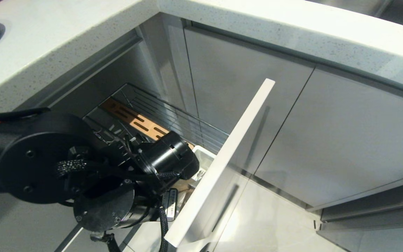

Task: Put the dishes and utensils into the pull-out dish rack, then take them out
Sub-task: Take the chopsticks out of the cupboard

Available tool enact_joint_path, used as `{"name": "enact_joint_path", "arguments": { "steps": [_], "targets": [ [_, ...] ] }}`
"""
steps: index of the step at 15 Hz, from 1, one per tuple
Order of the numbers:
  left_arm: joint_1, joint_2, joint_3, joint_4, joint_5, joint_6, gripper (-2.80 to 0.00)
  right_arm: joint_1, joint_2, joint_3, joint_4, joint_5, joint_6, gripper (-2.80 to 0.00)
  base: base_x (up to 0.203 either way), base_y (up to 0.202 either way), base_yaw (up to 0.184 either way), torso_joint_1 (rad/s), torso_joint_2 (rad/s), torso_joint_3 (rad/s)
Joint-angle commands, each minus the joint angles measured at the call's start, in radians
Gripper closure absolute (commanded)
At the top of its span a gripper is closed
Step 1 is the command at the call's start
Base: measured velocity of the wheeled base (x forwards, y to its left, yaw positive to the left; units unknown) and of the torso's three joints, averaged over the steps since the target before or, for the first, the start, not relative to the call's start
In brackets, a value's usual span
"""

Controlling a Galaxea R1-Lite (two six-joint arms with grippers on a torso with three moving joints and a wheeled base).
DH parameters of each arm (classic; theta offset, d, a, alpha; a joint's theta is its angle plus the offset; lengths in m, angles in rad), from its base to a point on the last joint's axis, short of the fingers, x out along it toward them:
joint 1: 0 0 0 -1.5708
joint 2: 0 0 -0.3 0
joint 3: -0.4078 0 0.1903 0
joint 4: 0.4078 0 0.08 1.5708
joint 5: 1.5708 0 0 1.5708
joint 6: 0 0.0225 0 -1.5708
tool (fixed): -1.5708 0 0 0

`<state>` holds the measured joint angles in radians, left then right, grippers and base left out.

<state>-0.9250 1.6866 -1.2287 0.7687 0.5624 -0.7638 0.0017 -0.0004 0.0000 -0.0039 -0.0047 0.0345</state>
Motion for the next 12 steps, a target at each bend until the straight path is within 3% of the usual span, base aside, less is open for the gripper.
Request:
{"name": "enact_joint_path", "arguments": {
  "steps": [1,8,12],
  "targets": [
    [0.0,-0.001,0.0,0.004,0.016,-0.006,0.0,0.001,-0.004,0.002,-0.001,0.0,0.0,0.0,0.0,0.0,0.0,0.0,0.0,0.0],
    [-0.002,-0.006,-0.002,0.007,0.008,-0.009,0.0,0.001,-0.004,0.002,-0.001,0.0,0.0,0.0,0.0,0.0,0.0,0.0,0.0,0.0],
    [-0.01,-0.1,-0.027,0.013,0.001,-0.008,0.0,0.0,-0.004,0.002,-0.001,0.0,0.0,0.0,0.0,0.0,0.0,0.0,0.0,0.0]
  ]
}}
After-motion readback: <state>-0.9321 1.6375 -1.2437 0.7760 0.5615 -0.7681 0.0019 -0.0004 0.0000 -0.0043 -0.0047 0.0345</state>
